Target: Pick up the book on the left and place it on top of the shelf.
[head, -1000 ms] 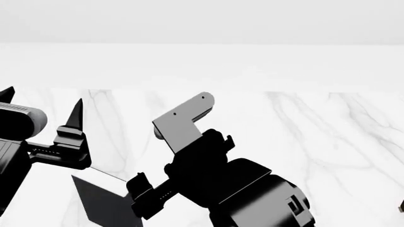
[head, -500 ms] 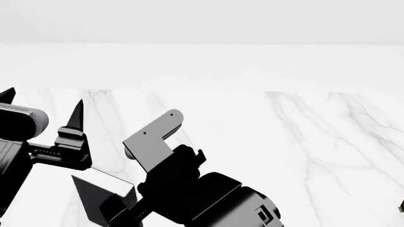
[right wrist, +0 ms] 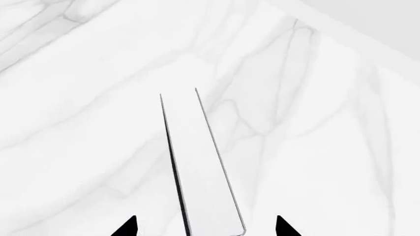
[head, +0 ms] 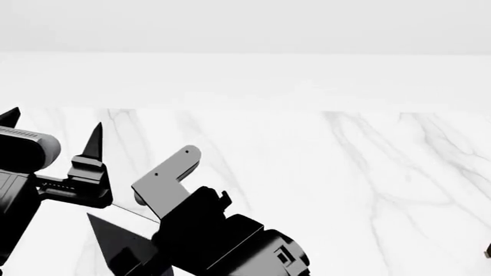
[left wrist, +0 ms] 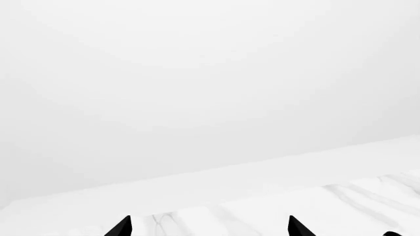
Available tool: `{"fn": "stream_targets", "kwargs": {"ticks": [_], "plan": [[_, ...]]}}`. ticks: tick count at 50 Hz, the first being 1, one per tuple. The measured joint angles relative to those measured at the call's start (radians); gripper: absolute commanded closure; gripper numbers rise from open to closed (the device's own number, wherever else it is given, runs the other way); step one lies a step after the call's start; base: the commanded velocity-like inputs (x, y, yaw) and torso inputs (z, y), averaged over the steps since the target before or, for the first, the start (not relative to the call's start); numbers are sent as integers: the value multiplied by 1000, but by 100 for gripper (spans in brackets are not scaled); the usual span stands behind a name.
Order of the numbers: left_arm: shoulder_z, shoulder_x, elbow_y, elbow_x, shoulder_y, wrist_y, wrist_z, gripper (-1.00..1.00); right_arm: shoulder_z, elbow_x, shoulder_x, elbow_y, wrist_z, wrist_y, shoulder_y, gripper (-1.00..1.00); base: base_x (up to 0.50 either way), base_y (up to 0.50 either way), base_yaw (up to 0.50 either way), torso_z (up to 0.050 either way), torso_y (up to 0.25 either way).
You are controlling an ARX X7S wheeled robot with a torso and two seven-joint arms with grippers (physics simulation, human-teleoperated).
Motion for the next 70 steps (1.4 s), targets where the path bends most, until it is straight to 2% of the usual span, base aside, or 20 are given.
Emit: {"fn": "stream_targets", "kwargs": {"ticks": [19, 20, 44, 63, 70], "plan": [[5, -7, -6, -4, 5, 12, -3, -100, -144, 60, -24, 181, -15, -111, 55, -100, 0, 0, 0, 0, 0], [5, -7, -6, -4, 5, 12, -3, -100, -150, 65, -25, 187, -14, -116, 58, 100, 0, 0, 0, 0, 0], [12, -14, -12, -7, 13, 24, -11, -100, -229, 152, -7, 222, 33, -184, 84, 100, 0, 0, 1, 0, 0], [8, -18, -7, -16, 15, 27, -18, -100, -194, 240, 99, -14, 121, -95, 109, 100, 0, 0, 0, 0, 1], [7, -19, -5, -20, 14, 27, -20, -100, -206, 216, 136, -91, 192, -88, 132, 100, 0, 0, 0, 0, 1]]}}
